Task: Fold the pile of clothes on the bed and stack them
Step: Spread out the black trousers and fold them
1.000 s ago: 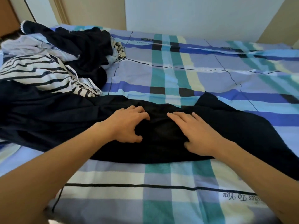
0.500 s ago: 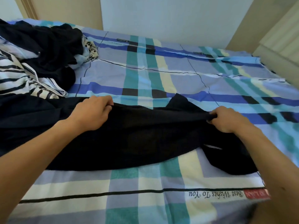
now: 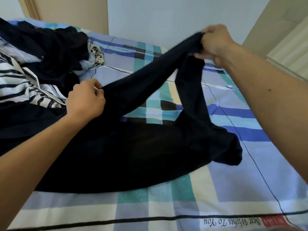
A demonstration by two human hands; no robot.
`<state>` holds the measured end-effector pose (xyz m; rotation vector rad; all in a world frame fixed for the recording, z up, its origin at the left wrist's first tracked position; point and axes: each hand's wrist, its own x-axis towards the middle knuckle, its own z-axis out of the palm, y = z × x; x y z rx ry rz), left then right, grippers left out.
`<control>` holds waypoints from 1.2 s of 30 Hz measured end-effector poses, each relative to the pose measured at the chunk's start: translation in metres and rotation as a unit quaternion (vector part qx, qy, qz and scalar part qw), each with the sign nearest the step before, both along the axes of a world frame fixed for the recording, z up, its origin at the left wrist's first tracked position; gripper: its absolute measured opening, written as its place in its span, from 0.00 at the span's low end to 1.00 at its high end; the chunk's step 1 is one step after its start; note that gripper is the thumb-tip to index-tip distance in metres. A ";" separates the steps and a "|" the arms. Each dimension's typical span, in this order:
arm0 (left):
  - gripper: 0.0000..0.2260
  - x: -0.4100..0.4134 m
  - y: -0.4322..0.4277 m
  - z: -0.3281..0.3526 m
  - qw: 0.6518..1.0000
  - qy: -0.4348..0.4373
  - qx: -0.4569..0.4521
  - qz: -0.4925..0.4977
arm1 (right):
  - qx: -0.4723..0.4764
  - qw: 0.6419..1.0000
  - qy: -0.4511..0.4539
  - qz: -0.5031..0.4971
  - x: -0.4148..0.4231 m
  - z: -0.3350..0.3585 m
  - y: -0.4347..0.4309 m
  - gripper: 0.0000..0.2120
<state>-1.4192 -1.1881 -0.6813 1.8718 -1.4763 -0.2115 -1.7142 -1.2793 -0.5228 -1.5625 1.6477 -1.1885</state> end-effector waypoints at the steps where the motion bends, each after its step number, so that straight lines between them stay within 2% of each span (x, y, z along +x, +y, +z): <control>1: 0.08 0.002 -0.002 0.001 0.999 0.032 -0.002 0.003 | -0.034 0.997 -0.061 0.019 0.008 -0.001 -0.003 0.15; 3: 0.05 0.007 -0.007 -0.002 0.994 0.108 0.005 -0.019 | -0.028 0.990 -0.092 0.104 0.014 -0.009 -0.006 0.26; 5: 0.06 0.008 -0.008 -0.005 0.986 0.160 0.014 -0.052 | 0.022 0.988 0.012 0.150 0.009 -0.030 0.002 0.34; 6: 0.10 0.007 -0.008 -0.007 0.986 0.153 0.017 -0.067 | 0.046 0.984 0.087 0.148 0.000 -0.046 0.007 0.35; 8: 0.17 -0.001 -0.003 -0.010 0.994 0.074 0.010 -0.075 | 0.102 0.965 0.212 0.116 -0.028 -0.083 0.017 0.32; 11: 0.16 -0.027 0.016 -0.016 0.989 -0.025 -0.011 -0.143 | 0.199 0.933 0.294 0.064 -0.078 -0.139 0.042 0.31; 13: 0.13 -0.046 0.034 -0.025 0.961 -0.058 0.023 -0.271 | 0.243 0.921 0.303 0.022 -0.102 -0.169 0.064 0.33; 15: 0.14 -0.068 0.055 -0.039 0.902 -0.147 0.081 -0.397 | 0.243 0.924 0.294 -0.025 -0.119 -0.188 0.081 0.34; 17: 0.20 -0.092 0.078 -0.046 0.839 -0.257 0.100 -0.470 | 0.225 0.935 0.269 -0.055 -0.129 -0.191 0.093 0.23; 18: 0.23 -0.101 0.085 -0.048 0.821 -0.285 0.094 -0.485 | 0.223 0.942 0.243 -0.063 -0.134 -0.188 0.097 0.16; 19: 0.27 -0.109 0.091 -0.046 0.816 -0.287 0.088 -0.494 | 0.221 0.951 0.202 -0.072 -0.138 -0.184 0.101 0.13; 22: 0.33 -0.134 0.100 -0.038 0.811 -0.264 0.084 -0.516 | 0.184 0.976 0.032 -0.115 -0.160 -0.160 0.119 0.13; 24: 0.32 -0.141 0.105 -0.040 0.805 -0.270 0.079 -0.523 | 0.137 0.982 -0.072 -0.112 -0.175 -0.146 0.125 0.03; 25: 0.29 -0.147 0.107 -0.043 0.802 -0.274 0.077 -0.525 | 0.113 0.980 -0.124 -0.112 -0.185 -0.139 0.129 0.02; 29: 0.13 -0.161 0.111 -0.055 0.809 -0.249 0.052 -0.530 | 0.018 0.941 -0.303 -0.150 -0.228 -0.124 0.151 0.03; 31: 0.11 -0.165 0.109 -0.053 0.808 -0.232 0.050 -0.540 | -0.013 0.914 -0.361 -0.185 -0.250 -0.126 0.162 0.08; 33: 0.12 -0.169 0.108 -0.049 0.799 -0.211 0.059 -0.560 | -0.028 0.894 -0.384 -0.228 -0.271 -0.130 0.173 0.12; 36: 0.08 -0.176 0.108 -0.043 0.776 -0.199 0.081 -0.593 | -0.038 0.874 -0.392 -0.284 -0.304 -0.136 0.189 0.09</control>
